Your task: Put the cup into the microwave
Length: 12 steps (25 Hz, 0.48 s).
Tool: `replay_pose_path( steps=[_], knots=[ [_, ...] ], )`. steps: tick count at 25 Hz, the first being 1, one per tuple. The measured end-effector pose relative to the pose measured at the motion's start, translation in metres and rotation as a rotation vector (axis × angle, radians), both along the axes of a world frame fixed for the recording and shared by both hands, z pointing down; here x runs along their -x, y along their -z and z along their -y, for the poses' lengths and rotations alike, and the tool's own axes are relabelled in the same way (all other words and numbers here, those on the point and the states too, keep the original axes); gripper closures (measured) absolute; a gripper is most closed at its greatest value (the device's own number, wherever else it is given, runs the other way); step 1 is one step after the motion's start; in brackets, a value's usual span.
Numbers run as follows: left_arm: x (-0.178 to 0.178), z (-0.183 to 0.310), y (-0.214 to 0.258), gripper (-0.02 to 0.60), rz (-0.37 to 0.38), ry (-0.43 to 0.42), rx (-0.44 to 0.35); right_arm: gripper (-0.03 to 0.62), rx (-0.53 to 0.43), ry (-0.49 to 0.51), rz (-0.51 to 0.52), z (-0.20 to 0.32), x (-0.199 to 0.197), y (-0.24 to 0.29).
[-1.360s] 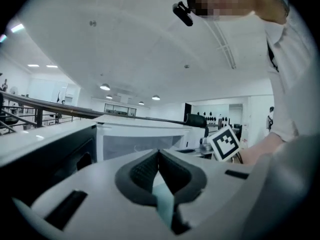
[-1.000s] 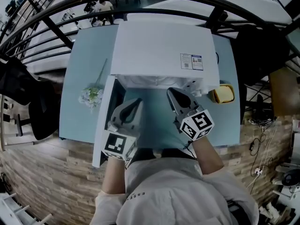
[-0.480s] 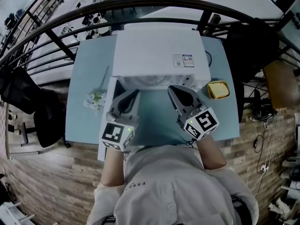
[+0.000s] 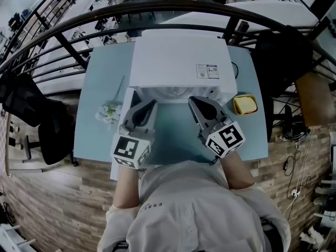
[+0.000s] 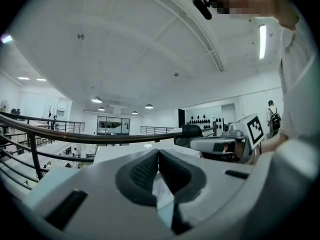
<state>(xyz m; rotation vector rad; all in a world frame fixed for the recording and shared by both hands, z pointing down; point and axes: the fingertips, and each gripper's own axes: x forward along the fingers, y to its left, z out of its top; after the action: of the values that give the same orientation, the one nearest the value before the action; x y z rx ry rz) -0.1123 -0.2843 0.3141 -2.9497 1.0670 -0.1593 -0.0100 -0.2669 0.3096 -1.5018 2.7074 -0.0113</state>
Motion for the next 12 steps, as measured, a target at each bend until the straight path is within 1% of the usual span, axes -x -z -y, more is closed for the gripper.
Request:
replay_pose_path(
  steps=[6, 12],
  knots=[
    [0.0019, 0.0064, -0.0008, 0.578, -0.004, 0.01, 0.009, 0.579, 0.017, -0.012, -0.005, 0.005, -0.0022, -0.0032],
    [-0.0007, 0.0103, -0.0051, 0.578, -0.001, 0.003, 0.022, 0.579, 0.028, 0.003, 0.005, 0.0092, 0.0002, -0.0064]
  ],
)
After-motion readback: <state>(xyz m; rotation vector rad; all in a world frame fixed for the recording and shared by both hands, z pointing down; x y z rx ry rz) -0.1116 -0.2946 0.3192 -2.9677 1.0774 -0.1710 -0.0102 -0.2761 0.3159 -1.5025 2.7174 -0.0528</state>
